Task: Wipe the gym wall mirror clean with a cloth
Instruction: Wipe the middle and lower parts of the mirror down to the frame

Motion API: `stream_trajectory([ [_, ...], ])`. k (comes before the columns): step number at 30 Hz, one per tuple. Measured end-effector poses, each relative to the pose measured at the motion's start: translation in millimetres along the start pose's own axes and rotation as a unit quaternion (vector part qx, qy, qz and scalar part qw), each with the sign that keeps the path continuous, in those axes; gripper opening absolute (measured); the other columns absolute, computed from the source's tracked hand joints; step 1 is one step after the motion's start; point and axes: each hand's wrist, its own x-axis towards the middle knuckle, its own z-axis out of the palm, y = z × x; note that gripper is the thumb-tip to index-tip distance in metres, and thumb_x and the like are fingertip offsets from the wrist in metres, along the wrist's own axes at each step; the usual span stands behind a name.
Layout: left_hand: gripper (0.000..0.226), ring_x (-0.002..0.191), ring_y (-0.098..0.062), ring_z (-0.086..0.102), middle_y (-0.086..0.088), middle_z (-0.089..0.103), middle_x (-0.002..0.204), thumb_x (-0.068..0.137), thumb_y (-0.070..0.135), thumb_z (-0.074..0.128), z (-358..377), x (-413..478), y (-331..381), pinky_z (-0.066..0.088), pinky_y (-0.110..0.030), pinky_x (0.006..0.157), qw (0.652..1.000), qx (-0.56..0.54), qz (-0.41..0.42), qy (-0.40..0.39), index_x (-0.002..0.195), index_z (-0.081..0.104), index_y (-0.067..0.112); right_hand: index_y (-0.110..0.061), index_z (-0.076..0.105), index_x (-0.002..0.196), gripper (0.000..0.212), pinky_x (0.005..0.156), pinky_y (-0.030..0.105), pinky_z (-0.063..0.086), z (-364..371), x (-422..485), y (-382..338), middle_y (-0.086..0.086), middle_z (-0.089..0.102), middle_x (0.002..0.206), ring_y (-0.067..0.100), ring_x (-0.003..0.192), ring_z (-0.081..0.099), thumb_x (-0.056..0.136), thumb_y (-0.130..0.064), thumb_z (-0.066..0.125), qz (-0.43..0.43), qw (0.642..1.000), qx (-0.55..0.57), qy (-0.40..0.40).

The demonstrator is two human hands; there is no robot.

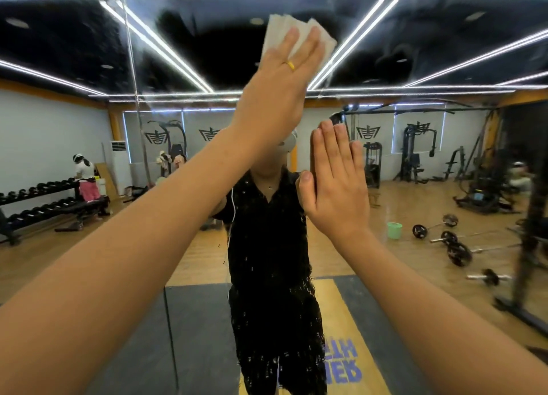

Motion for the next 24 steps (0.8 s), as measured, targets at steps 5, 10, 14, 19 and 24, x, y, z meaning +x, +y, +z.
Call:
stream_trajectory([
  [5, 0.06, 0.157, -0.034, 0.017, -0.006, 0.024, 0.17, 0.105, 0.007, 0.048, 7.4, 0.0, -6.5, 0.017, -0.047, 0.125, 0.995, 0.01, 0.092, -0.042, 0.162, 0.029, 0.012, 0.0, 0.028, 0.16, 0.063, 0.128, 0.055, 0.015, -0.4, 1.2, 0.9, 0.019, 0.024, 0.168, 0.033, 0.158, 0.017, 0.104, -0.03, 0.035, -0.002, 1.0, 0.005, 0.004],
  [10, 0.059, 0.154, -0.033, 0.027, -0.008, 0.034, 0.166, 0.101, 0.004, 0.051, 18.5, -48.1, -1.2, 0.026, -0.05, 0.123, 0.998, 0.006, 0.057, 0.019, 0.158, 0.037, 0.009, -0.001, 0.027, 0.16, 0.063, 0.128, 0.054, 0.015, -1.5, 0.1, 4.2, 0.019, 0.024, 0.168, 0.032, 0.158, 0.017, 0.105, -0.031, 0.033, 0.0, 1.0, 0.005, 0.003],
  [14, 0.057, 0.157, -0.03, 0.021, -0.008, 0.028, 0.169, 0.104, 0.009, 0.045, 18.3, -101.3, -5.4, 0.03, -0.055, 0.123, 0.997, -0.012, -0.053, 0.049, 0.16, 0.033, 0.009, -0.002, 0.022, 0.162, 0.064, 0.128, 0.055, 0.015, -1.7, -0.2, 4.0, 0.018, 0.019, 0.169, 0.032, 0.158, 0.013, 0.106, -0.031, 0.031, -0.006, 1.0, 0.004, -0.007],
  [19, 0.057, 0.159, -0.028, 0.012, 0.001, 0.017, 0.172, 0.109, 0.014, 0.035, -9.6, -88.6, -35.9, 0.026, -0.044, 0.125, 0.968, -0.035, -0.226, 0.1, 0.164, 0.021, 0.018, -0.001, 0.023, 0.161, 0.064, 0.128, 0.054, 0.014, 0.1, -0.7, 2.7, 0.019, 0.021, 0.169, 0.032, 0.158, 0.014, 0.104, -0.03, 0.033, -0.003, 1.0, 0.004, -0.004],
  [24, 0.055, 0.16, -0.022, 0.009, 0.003, 0.014, 0.173, 0.111, 0.021, 0.029, -6.7, -96.2, -46.0, 0.033, -0.047, 0.124, 0.955, -0.026, -0.263, 0.136, 0.165, 0.019, 0.018, 0.0, 0.024, 0.161, 0.064, 0.128, 0.054, 0.014, 0.8, -0.1, 1.5, 0.019, 0.021, 0.169, 0.032, 0.158, 0.015, 0.105, -0.03, 0.033, -0.004, 1.0, 0.009, 0.0],
])
